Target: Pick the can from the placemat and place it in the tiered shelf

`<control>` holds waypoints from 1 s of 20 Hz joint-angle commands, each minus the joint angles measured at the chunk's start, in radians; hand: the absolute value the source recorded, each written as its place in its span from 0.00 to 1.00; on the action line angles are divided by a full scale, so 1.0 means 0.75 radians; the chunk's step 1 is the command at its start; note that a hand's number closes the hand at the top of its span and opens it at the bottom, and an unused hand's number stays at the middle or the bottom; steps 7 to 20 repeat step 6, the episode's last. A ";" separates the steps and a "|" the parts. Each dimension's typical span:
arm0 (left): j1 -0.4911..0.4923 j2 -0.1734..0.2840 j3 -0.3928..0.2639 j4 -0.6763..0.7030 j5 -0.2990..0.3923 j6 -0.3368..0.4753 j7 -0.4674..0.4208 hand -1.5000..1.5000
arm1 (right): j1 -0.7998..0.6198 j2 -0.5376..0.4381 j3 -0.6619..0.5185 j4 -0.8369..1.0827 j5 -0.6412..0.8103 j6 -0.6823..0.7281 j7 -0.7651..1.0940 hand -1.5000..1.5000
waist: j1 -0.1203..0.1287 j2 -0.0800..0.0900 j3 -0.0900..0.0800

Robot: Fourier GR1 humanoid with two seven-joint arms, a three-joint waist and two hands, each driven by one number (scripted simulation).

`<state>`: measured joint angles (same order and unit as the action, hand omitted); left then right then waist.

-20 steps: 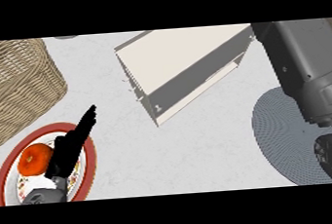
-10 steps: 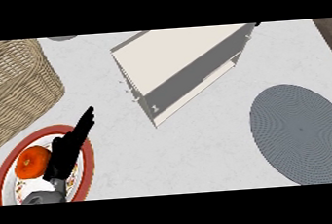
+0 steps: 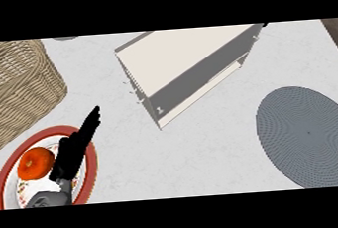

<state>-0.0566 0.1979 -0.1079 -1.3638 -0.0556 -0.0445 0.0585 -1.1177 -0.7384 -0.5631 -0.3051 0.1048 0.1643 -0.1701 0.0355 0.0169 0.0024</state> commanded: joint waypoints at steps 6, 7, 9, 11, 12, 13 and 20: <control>-0.017 0.014 0.016 0.017 -0.002 -0.034 -0.005 0.50 | 0.080 -0.136 0.055 0.084 0.059 0.189 -0.118 0.00 | 0.010 0.003 0.000; -0.017 0.014 0.016 0.017 -0.002 -0.034 -0.005 0.50 | 0.080 -0.136 0.055 0.084 0.059 0.189 -0.118 0.00 | 0.010 0.003 0.000; -0.017 0.014 0.016 0.017 -0.002 -0.034 -0.005 0.50 | 0.080 -0.136 0.055 0.084 0.059 0.189 -0.118 0.00 | 0.010 0.003 0.000; -0.017 0.014 0.016 0.017 -0.002 -0.034 -0.005 0.50 | 0.080 -0.136 0.055 0.084 0.059 0.189 -0.118 0.00 | 0.010 0.003 0.000; -0.017 0.014 0.016 0.017 -0.002 -0.034 -0.005 0.50 | 0.080 -0.136 0.055 0.084 0.059 0.189 -0.118 0.00 | 0.010 0.003 0.000; -0.017 0.014 0.016 0.017 -0.002 -0.034 -0.005 0.50 | 0.080 -0.136 0.055 0.084 0.059 0.189 -0.118 0.00 | 0.010 0.003 0.000; -0.017 0.014 0.016 0.017 -0.002 -0.034 -0.005 0.50 | 0.080 -0.136 0.055 0.084 0.059 0.189 -0.118 0.00 | 0.010 0.003 0.000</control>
